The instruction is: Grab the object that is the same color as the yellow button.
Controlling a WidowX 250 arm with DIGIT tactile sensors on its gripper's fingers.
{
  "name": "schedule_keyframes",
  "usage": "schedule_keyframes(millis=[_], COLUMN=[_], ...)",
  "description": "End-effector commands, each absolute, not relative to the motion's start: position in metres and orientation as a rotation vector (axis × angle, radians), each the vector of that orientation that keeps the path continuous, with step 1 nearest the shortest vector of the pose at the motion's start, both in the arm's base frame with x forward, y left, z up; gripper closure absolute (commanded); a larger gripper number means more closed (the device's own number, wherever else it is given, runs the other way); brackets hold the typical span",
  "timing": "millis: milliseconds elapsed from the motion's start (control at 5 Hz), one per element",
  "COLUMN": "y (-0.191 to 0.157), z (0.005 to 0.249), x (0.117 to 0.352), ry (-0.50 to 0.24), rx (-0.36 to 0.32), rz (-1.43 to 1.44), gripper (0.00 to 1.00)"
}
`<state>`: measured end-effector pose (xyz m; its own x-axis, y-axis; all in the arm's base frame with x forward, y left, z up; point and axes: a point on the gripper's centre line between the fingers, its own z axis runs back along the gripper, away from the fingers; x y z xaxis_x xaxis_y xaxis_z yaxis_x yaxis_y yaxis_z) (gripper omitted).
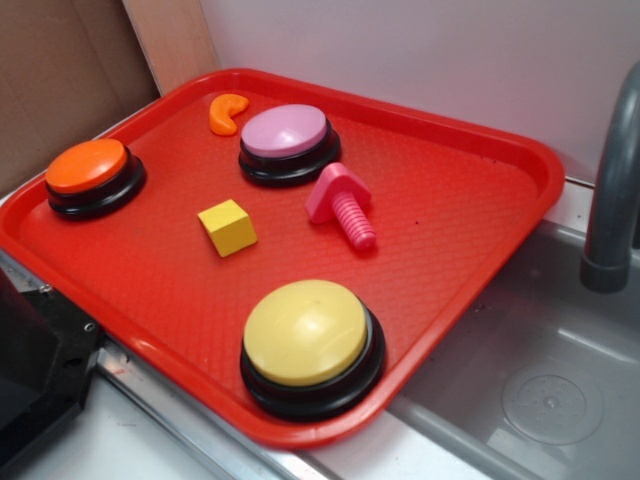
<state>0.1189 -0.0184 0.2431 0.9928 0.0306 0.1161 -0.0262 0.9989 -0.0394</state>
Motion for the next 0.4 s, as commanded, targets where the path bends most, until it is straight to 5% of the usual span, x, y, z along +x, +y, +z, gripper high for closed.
schedule_keyframes(millis=[0, 200], y=[-0.0184, -0.0219], z=[0.2431, 0.2332], x=[0.1189, 0.1192], ry=[-0.117, -0.143], rx=[-0.038, -0.075], rz=[0.028, 0.140], gripper=[0.00, 0.00])
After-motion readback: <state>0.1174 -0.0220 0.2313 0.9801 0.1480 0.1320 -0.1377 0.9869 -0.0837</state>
